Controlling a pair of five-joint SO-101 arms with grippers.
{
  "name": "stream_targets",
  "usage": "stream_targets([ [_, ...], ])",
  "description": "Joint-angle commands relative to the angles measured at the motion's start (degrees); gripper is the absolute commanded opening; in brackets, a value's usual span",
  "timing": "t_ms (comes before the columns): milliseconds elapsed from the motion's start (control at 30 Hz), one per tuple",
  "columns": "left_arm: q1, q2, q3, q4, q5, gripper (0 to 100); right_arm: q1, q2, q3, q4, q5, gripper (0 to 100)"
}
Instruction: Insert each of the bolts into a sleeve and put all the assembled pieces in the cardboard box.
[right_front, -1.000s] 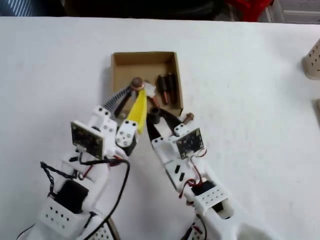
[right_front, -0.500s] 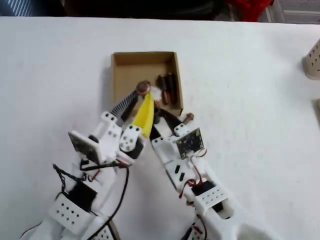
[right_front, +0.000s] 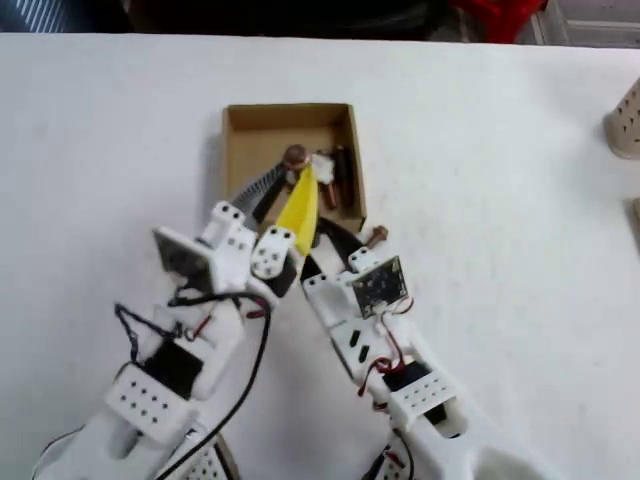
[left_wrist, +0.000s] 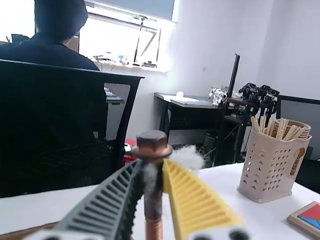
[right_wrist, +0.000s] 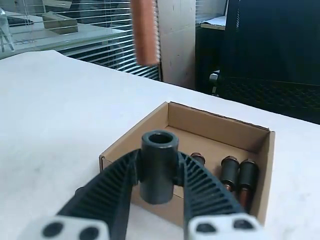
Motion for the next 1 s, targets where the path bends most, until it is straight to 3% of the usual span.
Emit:
stream_targets([
  [0,0.57,4.18,-2.81,-4.31,0.7,2,-0.22,-0.92,0.62,-1.27,-0.44,1.5],
  [300,0.66,2.07,4.57,-6.51,0.62,2,-0.13,-0.92,0.62,-1.27,-0.44,1.5],
  [967,0.48,2.33,4.48,-5.98,0.44,2,-0.13,-0.92,0.62,-1.36,-0.44,1.5],
])
